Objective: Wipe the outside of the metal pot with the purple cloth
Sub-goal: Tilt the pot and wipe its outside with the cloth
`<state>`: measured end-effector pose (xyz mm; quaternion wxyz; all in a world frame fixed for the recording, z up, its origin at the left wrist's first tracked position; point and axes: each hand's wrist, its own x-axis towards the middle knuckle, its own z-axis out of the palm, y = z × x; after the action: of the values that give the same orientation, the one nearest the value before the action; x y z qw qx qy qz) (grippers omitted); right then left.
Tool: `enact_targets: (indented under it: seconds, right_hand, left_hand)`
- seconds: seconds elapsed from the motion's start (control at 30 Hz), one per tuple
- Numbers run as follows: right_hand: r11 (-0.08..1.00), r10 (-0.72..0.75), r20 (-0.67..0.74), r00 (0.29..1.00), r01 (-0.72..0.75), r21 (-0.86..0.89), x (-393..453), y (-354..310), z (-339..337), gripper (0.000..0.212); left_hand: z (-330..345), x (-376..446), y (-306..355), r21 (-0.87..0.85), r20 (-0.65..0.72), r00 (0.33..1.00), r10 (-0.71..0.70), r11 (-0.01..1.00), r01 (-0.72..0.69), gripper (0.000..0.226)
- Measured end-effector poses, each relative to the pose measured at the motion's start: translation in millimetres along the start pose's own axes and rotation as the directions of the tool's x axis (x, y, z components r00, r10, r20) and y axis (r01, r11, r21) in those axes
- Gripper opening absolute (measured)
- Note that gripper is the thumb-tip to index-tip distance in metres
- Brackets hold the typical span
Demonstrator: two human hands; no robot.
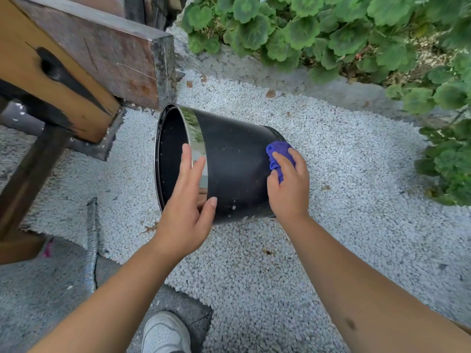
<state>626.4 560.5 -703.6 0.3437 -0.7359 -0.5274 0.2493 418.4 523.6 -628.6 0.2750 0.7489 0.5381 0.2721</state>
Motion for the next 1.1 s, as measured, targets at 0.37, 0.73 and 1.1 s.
enact_targets:
  seconds: [0.37, 0.73, 1.1]
  right_hand:
    - [0.678, 0.319, 0.132, 0.938, -0.324, 0.66, 40.4, -61.5, -30.3, 0.034]
    - [0.949, -0.1, 0.258, 0.961, 0.014, 0.315, 18.1, -114.3, -7.5, 0.054]
    - [0.903, -0.33, 0.161, 0.93, 0.36, -0.235, 9.2, -85.4, 1.3, 0.04]
  left_hand:
    - [-20.2, 33.9, 19.1, -0.136, -0.113, 0.972, -0.206, 0.972, 0.19, 0.067]
    - [-20.9, 21.0, 6.8, -0.225, 0.045, 0.987, -0.152, 0.961, 0.158, 0.09]
    - [-25.7, 14.4, -2.9, -0.16, -0.091, 0.961, -0.263, 0.956, 0.246, 0.092]
